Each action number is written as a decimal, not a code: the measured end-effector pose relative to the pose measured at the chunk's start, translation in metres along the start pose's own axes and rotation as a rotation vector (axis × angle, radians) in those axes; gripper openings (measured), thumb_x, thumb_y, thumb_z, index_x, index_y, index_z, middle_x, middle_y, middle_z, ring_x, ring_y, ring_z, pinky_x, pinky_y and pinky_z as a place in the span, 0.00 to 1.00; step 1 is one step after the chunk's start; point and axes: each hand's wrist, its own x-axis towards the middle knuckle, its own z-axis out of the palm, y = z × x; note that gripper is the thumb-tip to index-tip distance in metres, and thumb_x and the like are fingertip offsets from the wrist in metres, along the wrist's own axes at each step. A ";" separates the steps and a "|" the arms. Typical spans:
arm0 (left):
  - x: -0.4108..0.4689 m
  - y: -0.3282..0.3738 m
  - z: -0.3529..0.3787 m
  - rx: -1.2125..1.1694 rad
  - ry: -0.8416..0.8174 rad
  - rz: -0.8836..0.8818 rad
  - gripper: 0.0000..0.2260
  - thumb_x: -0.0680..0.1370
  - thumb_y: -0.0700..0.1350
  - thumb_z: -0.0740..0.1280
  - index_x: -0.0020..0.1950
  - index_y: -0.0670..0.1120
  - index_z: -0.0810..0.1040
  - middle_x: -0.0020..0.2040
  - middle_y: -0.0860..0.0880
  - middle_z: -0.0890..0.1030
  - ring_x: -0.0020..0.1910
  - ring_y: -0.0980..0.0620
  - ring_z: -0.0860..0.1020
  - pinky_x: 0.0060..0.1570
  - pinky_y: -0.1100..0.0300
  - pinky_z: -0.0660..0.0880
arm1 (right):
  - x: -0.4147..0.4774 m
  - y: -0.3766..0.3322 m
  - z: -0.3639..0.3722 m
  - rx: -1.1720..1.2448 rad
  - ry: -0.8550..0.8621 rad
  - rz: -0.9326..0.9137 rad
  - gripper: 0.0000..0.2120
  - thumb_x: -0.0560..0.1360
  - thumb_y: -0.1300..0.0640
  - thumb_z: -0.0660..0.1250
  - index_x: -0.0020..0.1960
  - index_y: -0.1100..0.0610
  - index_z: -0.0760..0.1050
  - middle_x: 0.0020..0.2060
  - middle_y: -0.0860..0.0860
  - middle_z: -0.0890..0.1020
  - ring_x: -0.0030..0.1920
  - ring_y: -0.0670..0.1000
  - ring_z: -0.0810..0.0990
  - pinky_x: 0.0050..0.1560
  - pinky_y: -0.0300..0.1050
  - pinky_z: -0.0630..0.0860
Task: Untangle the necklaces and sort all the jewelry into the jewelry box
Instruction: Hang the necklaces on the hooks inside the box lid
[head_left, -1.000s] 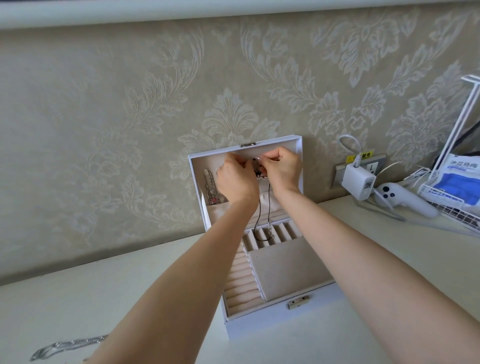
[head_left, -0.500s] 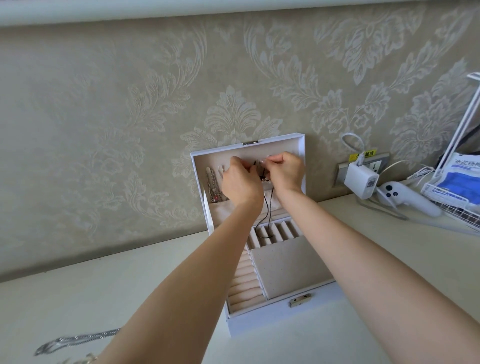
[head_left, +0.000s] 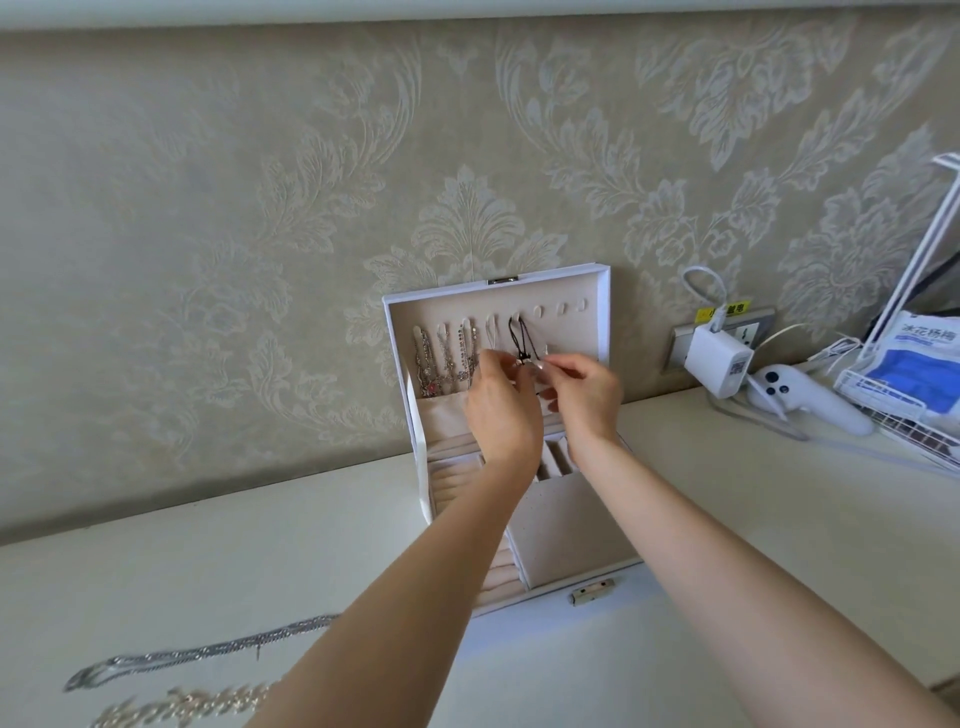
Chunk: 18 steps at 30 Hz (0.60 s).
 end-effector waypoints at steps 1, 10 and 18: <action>-0.001 -0.002 0.001 0.001 -0.013 -0.011 0.05 0.78 0.42 0.65 0.51 0.42 0.74 0.46 0.45 0.82 0.46 0.44 0.79 0.46 0.52 0.73 | -0.002 0.003 -0.001 0.003 -0.007 0.020 0.05 0.73 0.64 0.69 0.45 0.56 0.82 0.38 0.51 0.83 0.37 0.49 0.81 0.35 0.39 0.77; -0.010 -0.009 0.000 0.089 -0.104 -0.061 0.06 0.74 0.39 0.63 0.49 0.45 0.78 0.46 0.47 0.82 0.46 0.47 0.78 0.40 0.57 0.72 | -0.005 0.011 -0.001 0.052 -0.096 0.142 0.04 0.73 0.63 0.70 0.47 0.60 0.82 0.38 0.54 0.83 0.40 0.50 0.80 0.45 0.43 0.78; -0.015 -0.009 -0.002 0.074 -0.051 -0.028 0.06 0.76 0.39 0.61 0.51 0.43 0.75 0.50 0.45 0.78 0.49 0.44 0.76 0.42 0.53 0.73 | -0.005 0.008 -0.002 0.013 -0.203 0.179 0.04 0.74 0.61 0.68 0.48 0.60 0.81 0.40 0.54 0.83 0.42 0.51 0.80 0.46 0.44 0.77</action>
